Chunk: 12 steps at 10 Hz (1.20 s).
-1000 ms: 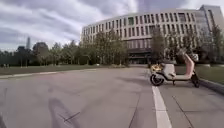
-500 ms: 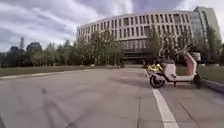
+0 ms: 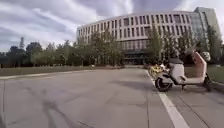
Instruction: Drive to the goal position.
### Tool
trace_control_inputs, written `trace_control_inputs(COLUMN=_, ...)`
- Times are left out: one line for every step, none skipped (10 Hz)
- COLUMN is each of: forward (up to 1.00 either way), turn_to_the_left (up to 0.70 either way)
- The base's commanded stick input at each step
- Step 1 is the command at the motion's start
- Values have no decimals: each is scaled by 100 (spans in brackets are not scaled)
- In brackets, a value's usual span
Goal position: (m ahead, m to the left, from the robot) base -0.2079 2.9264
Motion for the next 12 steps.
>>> trace_control_inputs(forward=70, turn_to_the_left=-14)
trace_control_inputs(forward=70, turn_to_the_left=-28)
trace_control_inputs(forward=70, turn_to_the_left=-35)
trace_control_inputs(forward=70, turn_to_the_left=-27)
trace_control_inputs(forward=70, turn_to_the_left=0)
trace_control_inputs(forward=70, turn_to_the_left=0)
trace_control_inputs(forward=70, turn_to_the_left=-12)
trace_control_inputs(forward=70, turn_to_the_left=-35)
trace_control_inputs(forward=70, turn_to_the_left=-29)
trace_control_inputs(forward=70, turn_to_the_left=-16)
trace_control_inputs(forward=70, turn_to_the_left=-3)
trace_control_inputs(forward=70, turn_to_the_left=0)
